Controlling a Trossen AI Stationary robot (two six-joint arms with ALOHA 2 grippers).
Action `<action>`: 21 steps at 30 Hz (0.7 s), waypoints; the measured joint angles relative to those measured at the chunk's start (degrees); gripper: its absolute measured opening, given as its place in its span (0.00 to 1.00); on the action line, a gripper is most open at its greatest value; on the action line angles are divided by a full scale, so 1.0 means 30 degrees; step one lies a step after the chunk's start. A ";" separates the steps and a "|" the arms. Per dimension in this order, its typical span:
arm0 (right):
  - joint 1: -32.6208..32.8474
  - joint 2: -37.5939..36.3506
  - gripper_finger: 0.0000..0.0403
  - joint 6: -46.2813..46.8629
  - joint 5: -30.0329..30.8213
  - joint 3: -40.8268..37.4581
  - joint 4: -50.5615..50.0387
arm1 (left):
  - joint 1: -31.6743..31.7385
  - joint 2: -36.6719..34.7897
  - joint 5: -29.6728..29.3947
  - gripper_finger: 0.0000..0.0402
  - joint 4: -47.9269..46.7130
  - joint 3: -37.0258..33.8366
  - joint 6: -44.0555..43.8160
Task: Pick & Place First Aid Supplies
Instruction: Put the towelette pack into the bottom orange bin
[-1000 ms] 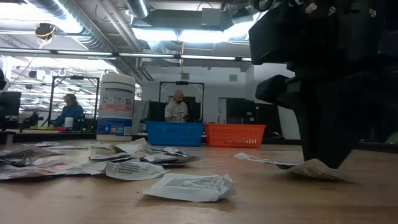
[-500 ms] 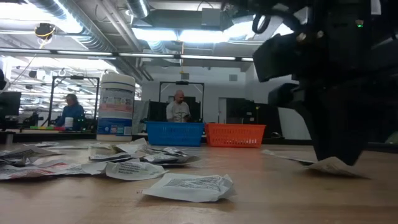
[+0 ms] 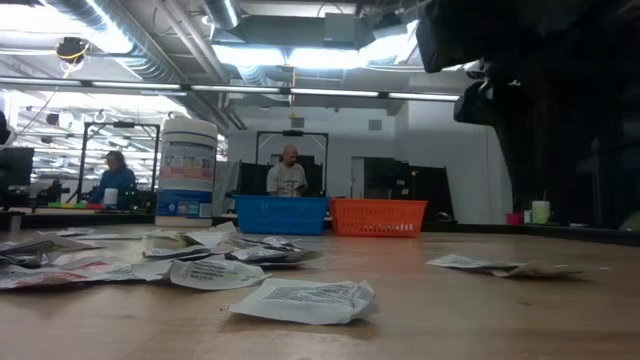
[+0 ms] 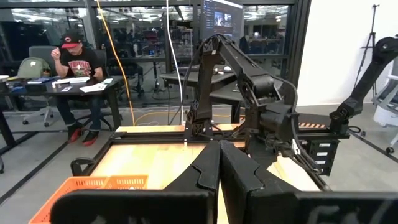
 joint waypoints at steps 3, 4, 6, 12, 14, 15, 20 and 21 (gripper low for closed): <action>0.0296 0.0354 0.35 0.0044 -0.0009 0.0000 0.0892 | 0.0000 0.0007 -0.0003 0.01 0.0000 0.0004 0.0008; 0.0418 0.0474 0.35 0.0039 -0.0021 0.0000 0.1150 | 0.0003 0.0001 -0.0006 0.01 0.0000 -0.0002 -0.0005; 0.0729 0.0665 0.35 0.0036 -0.0018 0.0000 0.1729 | -0.0001 0.0005 0.0001 0.01 0.0000 -0.0003 0.0004; 0.2055 0.1001 0.35 -0.0107 0.0751 0.0007 0.2688 | 0.0002 0.0006 0.0001 0.01 0.0000 -0.0003 -0.0007; 0.2453 0.1077 0.35 -0.0108 0.1798 -0.0034 0.2631 | 0.0003 0.0000 0.0001 0.01 0.0000 -0.0003 0.0008; 0.2606 0.1124 0.35 -0.0087 0.2432 -0.0043 0.2538 | 0.0000 0.0007 -0.0003 0.01 0.0000 -0.0003 0.0001; 0.3181 0.1358 0.35 -0.0087 0.5233 -0.0087 0.1848 | -0.0004 0.0007 0.0001 0.01 0.0000 -0.0003 -0.0007; 0.3276 0.1399 0.35 -0.0099 0.5428 -0.0087 0.1823 | 0.0001 0.0000 0.0001 0.01 0.0000 -0.0003 -0.0004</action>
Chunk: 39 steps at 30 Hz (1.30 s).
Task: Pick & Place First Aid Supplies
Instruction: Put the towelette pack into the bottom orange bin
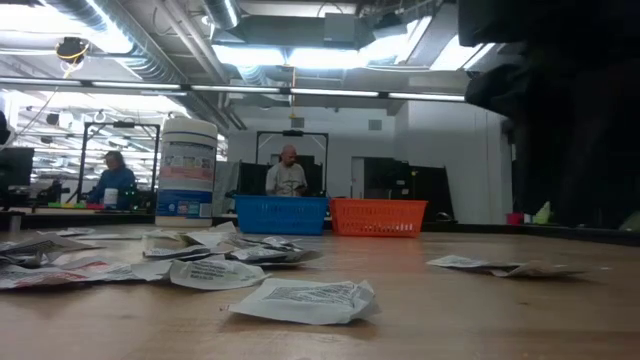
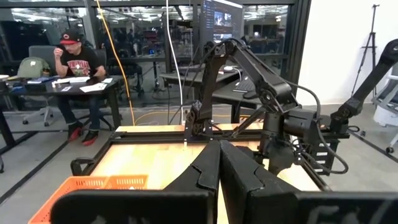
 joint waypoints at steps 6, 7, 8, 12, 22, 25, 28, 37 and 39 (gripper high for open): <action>0.0673 0.0374 0.35 0.0158 0.0064 0.0007 0.0944 | -0.0001 0.0004 -0.0004 0.01 0.0000 0.0000 0.0012; 0.0800 0.0451 0.35 0.0146 0.0071 0.0007 0.1028 | 0.0002 0.0007 -0.0004 0.01 0.0000 0.0000 -0.0002; 0.0898 0.0596 0.35 0.0143 0.0064 0.0007 0.1082 | -0.0003 0.0000 0.0000 0.01 0.0000 0.0000 0.0001; 0.1065 0.1349 0.35 0.0134 0.0070 0.0015 0.1233 | -0.0005 0.0000 0.0000 0.01 0.0000 0.0000 -0.0001; 0.1037 0.1891 0.35 0.1032 0.2126 0.0015 0.0352 | -0.0005 0.0007 0.0000 0.01 -0.0007 0.0000 0.0012; 0.1030 0.1899 0.35 0.1108 0.2611 0.0015 -0.0158 | -0.0002 0.0005 0.0000 0.01 0.0000 0.0000 0.0012; 0.1030 0.1904 0.35 0.1265 0.3431 0.0015 -0.0460 | -0.0001 0.0000 0.0000 0.01 0.0000 0.0000 0.0005; 0.1001 0.2500 0.27 0.2094 0.3864 0.0034 -0.0461 | -0.0005 0.0007 0.0000 0.01 0.0000 0.0000 0.0012; 0.0974 0.2637 0.22 0.2096 0.3846 0.0058 -0.0359 | -0.0005 0.0005 -0.0003 0.01 0.0000 0.0000 -0.0002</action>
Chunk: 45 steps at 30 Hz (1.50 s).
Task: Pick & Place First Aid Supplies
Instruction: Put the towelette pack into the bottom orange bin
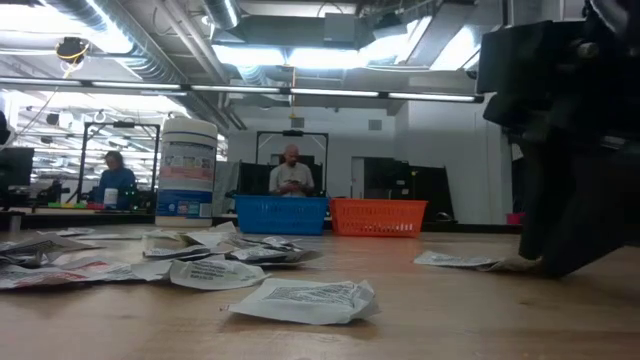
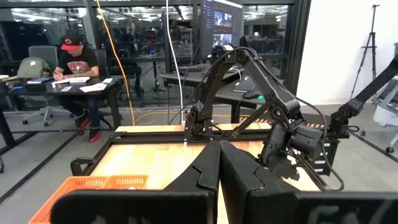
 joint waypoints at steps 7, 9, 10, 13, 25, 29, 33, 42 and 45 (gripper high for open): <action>-0.0114 0.0032 0.06 -0.0044 -0.0577 0.0000 0.0077 | 0.0000 0.0002 -0.0004 0.01 0.0000 0.0000 0.0009; -0.0201 0.0032 0.02 0.0010 -0.0915 0.0015 0.0079 | 0.0004 0.0002 0.0000 0.01 0.0000 0.0000 0.0004; -0.0252 0.0014 0.01 0.0015 -0.1028 0.0015 0.0071 | 0.0000 0.0002 0.0003 0.01 0.0000 0.0000 0.0015; -0.0447 -0.0186 0.02 -0.0073 -0.1407 0.0000 0.0071 | 0.0000 0.0002 0.0002 0.01 0.0000 0.0000 0.0001; -0.1778 -0.2214 0.01 -0.0959 -0.6825 -0.0080 0.0561 | 0.0003 -0.0005 0.0003 0.01 0.0000 0.0000 0.0007; -0.2315 -0.2952 0.00 -0.1628 -0.9547 -0.0073 0.0799 | 0.0007 -0.0005 -0.0001 0.01 0.0000 0.0000 0.0007; -0.2848 -0.3516 0.00 -0.2139 -1.1807 -0.0073 0.0910 | 0.0000 -0.0005 -0.0004 0.01 0.0000 0.0000 0.0007; -0.4457 -0.4146 0.00 -0.2574 -1.4220 -0.0051 0.2678 | 0.0007 0.0002 0.0003 0.01 0.0000 0.0000 0.0015; -0.5251 -0.4150 0.00 -0.2670 -1.4548 -0.0051 0.3700 | 0.0006 0.0001 0.0003 0.01 0.0000 0.0000 0.0007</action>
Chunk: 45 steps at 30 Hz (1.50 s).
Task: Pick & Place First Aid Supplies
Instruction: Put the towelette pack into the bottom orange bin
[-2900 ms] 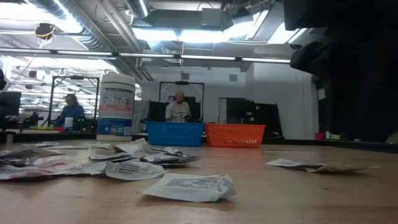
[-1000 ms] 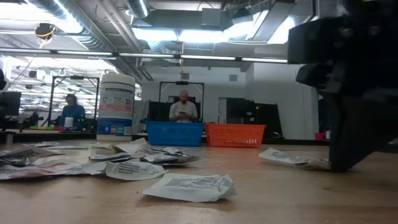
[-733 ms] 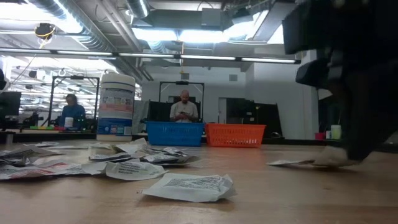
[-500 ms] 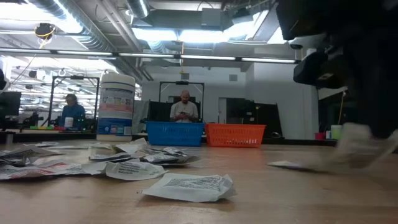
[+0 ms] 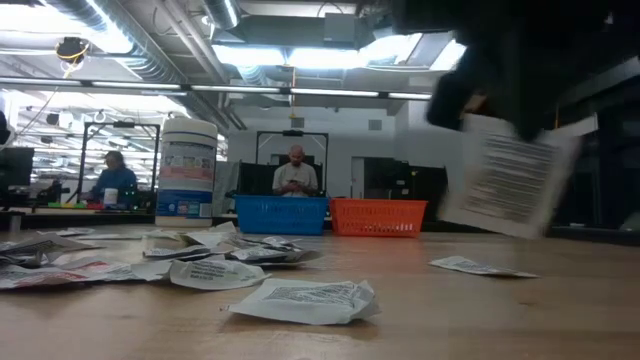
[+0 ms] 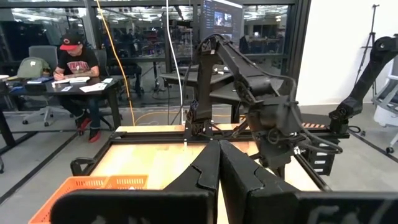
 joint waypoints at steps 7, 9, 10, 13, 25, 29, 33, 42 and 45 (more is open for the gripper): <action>-0.1944 -0.0007 0.00 -0.1020 -0.0295 0.0007 0.1249 | -0.0006 0.0001 -0.0007 0.01 0.0000 0.0000 -0.0007; -0.2561 -0.0141 0.00 -0.1507 -0.0280 0.0007 0.1312 | -0.0001 -0.0006 0.0001 0.01 0.0000 0.0000 0.0007; -0.2890 -0.0200 0.00 -0.1707 -0.0221 0.0007 0.1442 | -0.0006 -0.0006 0.0001 0.01 0.0000 0.0000 0.0000; -0.3945 -0.0557 0.00 -0.2277 -0.0043 0.0007 0.1499 | -0.0006 -0.0006 0.0001 0.01 0.0000 0.0000 0.0007; -0.8723 -0.2452 0.00 -0.4627 0.1410 0.0015 0.1725 | -0.0003 -0.0006 -0.0002 0.01 0.0000 0.0000 0.0005; -1.0262 -0.2917 0.00 -0.5218 0.2107 0.0015 0.1707 | -0.0006 -0.0006 -0.0004 0.01 0.0000 0.0000 0.0007; -1.1595 -0.3082 0.00 -0.5540 0.3125 0.0023 0.1655 | -0.0005 -0.0006 -0.0007 0.01 0.0000 0.0000 0.0007; -1.4007 -0.3067 0.00 -0.6093 0.5730 0.0022 0.0955 | -0.0005 -0.0006 -0.0005 0.01 0.0000 0.0000 -0.0001; -1.4527 -0.3067 0.00 -0.6875 0.5796 0.0022 0.0010 | -0.0002 -0.0002 0.0000 0.01 0.0000 0.0000 0.0007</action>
